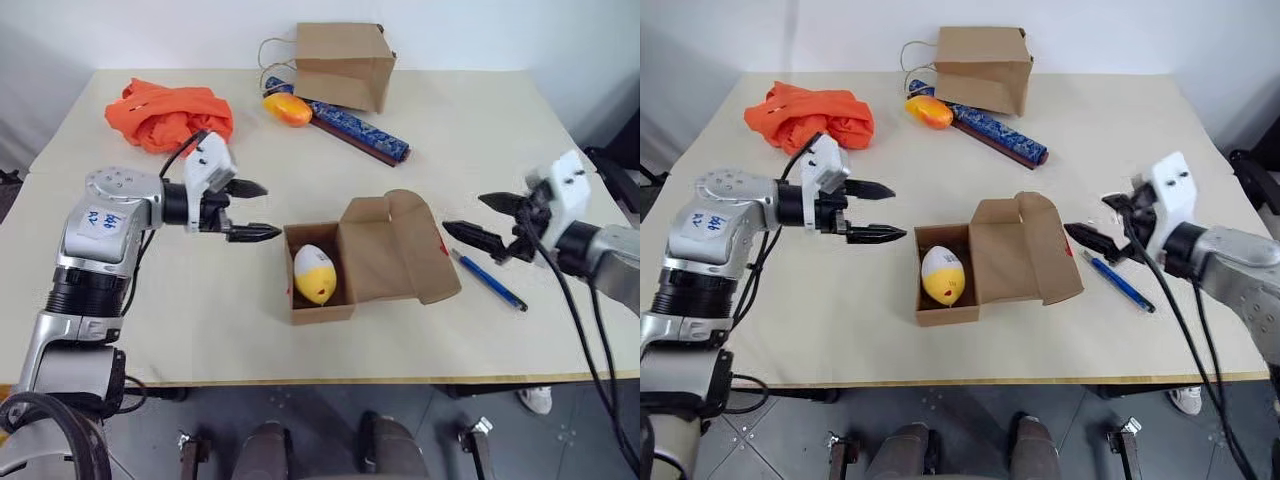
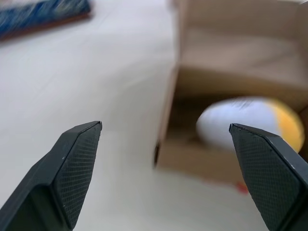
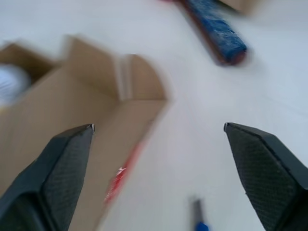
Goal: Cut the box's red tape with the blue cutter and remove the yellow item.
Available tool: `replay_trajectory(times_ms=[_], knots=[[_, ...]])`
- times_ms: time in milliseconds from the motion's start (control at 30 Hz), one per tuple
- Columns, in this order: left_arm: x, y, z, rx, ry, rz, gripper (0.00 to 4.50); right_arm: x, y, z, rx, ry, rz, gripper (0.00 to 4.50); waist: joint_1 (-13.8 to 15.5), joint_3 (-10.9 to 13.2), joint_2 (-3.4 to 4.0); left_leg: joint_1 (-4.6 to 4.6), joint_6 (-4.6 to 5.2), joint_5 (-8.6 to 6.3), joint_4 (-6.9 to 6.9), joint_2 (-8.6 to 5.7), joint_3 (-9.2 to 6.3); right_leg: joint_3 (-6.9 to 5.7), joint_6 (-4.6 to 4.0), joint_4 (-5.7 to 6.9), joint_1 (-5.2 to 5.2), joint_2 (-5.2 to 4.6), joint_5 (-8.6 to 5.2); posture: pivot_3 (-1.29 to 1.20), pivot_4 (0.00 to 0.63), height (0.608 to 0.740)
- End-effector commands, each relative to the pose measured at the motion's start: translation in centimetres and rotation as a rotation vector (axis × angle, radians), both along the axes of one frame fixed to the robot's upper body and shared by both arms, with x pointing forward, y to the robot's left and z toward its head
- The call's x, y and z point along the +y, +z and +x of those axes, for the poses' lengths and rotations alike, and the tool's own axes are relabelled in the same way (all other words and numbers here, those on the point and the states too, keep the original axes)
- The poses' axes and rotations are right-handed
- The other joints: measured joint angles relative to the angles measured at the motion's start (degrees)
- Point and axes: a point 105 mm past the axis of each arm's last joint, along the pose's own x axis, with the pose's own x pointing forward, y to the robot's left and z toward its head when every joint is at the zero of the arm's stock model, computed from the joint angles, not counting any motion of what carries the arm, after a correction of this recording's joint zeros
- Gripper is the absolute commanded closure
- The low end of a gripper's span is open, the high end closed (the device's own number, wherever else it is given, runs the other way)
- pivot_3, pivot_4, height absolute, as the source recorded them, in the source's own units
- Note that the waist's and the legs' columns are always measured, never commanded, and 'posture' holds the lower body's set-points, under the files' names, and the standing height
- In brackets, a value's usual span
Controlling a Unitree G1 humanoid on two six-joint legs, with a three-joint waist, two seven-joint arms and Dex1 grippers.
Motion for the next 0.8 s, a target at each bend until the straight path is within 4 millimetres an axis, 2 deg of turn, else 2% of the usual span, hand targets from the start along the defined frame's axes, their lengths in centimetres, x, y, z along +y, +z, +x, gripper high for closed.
replay_trajectory(times_ms=[33,133,233,300,433,533,633,800], knots=[[-2.3,0.0,-1.5,-0.002,-0.148,0.059,0.01,0.8,2.6,-2.8,-0.169,0.179,0.029,0.00,-0.14,0.01,-0.01,0.00,0.00,0.00,0.01,0.00,0.01,0.00,0.00,0.00,0.00,0.00,0.00,0.00,0.150,0.740],[-3.2,-0.9,-1.8,0.023,-0.196,0.090,0.01,1.1,2.3,-4.7,-0.207,0.268,0.037,0.00,-0.33,0.01,-0.01,0.09,0.00,0.00,0.03,0.00,0.07,0.03,-0.04,0.04,0.02,0.00,0.02,0.00,0.150,0.740],[-3.7,-2.8,-1.8,0.070,-0.233,0.174,0.01,0.8,1.0,-6.3,-0.190,0.297,-0.003,0.00,-0.07,0.01,-0.01,0.20,0.00,0.01,0.07,0.01,0.07,0.05,-0.09,0.07,0.13,0.01,0.05,0.00,0.150,0.740],[-3.8,-3.9,-1.3,0.080,-0.235,0.228,0.01,0.8,0.6,-7.0,-0.191,0.286,0.002,0.00,0.02,0.01,-0.01,0.21,0.00,0.00,0.13,0.01,0.08,0.06,-0.09,0.04,0.19,0.01,0.05,0.00,0.150,0.740],[-3.9,-4.8,-0.6,0.096,-0.239,0.271,0.01,1.3,0.5,-7.4,-0.213,0.258,0.027,0.00,0.06,0.01,-0.01,0.23,0.01,0.01,0.21,0.00,0.09,0.07,-0.12,0.04,0.22,0.01,0.07,0.00,0.150,0.740],[-4.9,-5.2,0.1,0.083,-0.258,0.262,0.55,1.7,0.5,-7.6,-0.224,0.244,0.045,0.00,0.23,0.01,-0.01,0.28,0.01,0.01,0.23,0.01,0.08,0.07,-0.12,0.05,0.29,0.01,0.07,0.00,0.150,0.740],[-5.2,-5.2,0.2,0.083,-0.277,0.252,1.50,1.8,0.5,-7.6,-0.227,0.238,0.049,0.00,0.08,0.01,-0.01,0.32,0.02,0.00,0.23,0.00,0.08,0.07,-0.12,0.02,0.35,0.01,0.07,0.00,0.150,0.740],[-5.3,-4.0,0.2,0.080,-0.288,0.205,3.07,1.7,0.7,-7.8,-0.229,0.244,0.052,0.00,0.05,0.01,-0.01,0.35,0.02,0.00,0.22,0.00,0.08,0.07,-0.12,0.04,0.36,0.01,0.07,0.00,0.150,0.740]])
